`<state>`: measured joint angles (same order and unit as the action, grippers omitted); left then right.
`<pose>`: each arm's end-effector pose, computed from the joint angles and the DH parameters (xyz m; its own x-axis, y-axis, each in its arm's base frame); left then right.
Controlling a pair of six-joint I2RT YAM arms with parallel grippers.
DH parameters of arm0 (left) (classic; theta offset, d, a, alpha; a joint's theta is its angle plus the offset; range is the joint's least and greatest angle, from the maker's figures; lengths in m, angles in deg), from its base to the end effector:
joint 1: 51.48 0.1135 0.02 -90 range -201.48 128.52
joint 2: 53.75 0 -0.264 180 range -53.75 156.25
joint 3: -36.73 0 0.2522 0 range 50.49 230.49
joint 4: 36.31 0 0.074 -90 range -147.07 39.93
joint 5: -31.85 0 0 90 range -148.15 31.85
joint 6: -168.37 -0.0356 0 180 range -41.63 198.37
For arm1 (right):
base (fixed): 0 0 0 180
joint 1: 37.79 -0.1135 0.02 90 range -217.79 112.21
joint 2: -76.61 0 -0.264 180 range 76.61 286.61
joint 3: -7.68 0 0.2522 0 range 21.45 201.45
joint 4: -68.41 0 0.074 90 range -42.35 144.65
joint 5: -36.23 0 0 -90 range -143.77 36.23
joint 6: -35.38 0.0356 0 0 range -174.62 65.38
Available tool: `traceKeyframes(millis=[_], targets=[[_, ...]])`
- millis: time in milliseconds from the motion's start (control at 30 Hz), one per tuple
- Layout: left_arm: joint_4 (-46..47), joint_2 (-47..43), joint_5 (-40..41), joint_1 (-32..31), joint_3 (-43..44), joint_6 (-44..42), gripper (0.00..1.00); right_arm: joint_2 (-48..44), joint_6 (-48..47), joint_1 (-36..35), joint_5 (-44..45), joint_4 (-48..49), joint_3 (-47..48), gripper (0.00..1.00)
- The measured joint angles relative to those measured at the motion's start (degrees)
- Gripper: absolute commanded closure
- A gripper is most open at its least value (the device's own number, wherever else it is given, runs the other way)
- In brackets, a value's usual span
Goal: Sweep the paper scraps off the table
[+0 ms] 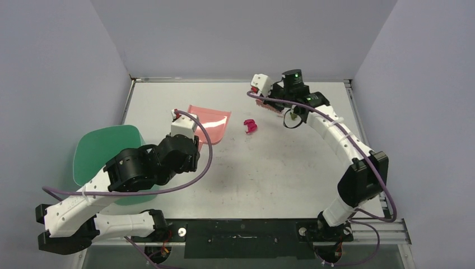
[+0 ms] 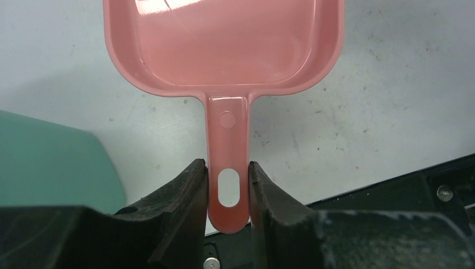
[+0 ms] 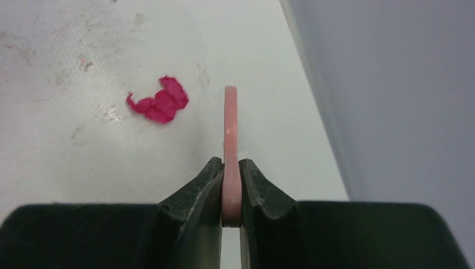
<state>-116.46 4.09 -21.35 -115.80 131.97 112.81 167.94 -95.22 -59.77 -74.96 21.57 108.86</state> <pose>0.0864 -0.1305 0.4206 -0.5429 0.0841 -0.8356 0.2716 0.9591 -0.0799 0.3292 0.1468 0.3561 -0.0223 -0.6633 -0.7480 -0.8313 0.4279 -0.3547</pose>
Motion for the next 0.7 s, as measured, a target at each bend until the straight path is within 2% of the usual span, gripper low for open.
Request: traceKeyframes(millis=[300,533,700], targets=[[-11.98,-3.06,-4.76,0.26,0.0,6.67,1.0,14.73,-16.76,-9.09,5.81,16.24,5.77,0.95],[-20.87,-5.92,-2.58,0.66,2.14,12.39,1.0,29.42,-26.56,-14.36,7.28,27.89,11.69,0.95],[-22.73,-6.05,-0.35,1.42,4.61,15.78,1.0,38.29,-30.99,-16.02,6.47,34.49,15.89,0.95]])
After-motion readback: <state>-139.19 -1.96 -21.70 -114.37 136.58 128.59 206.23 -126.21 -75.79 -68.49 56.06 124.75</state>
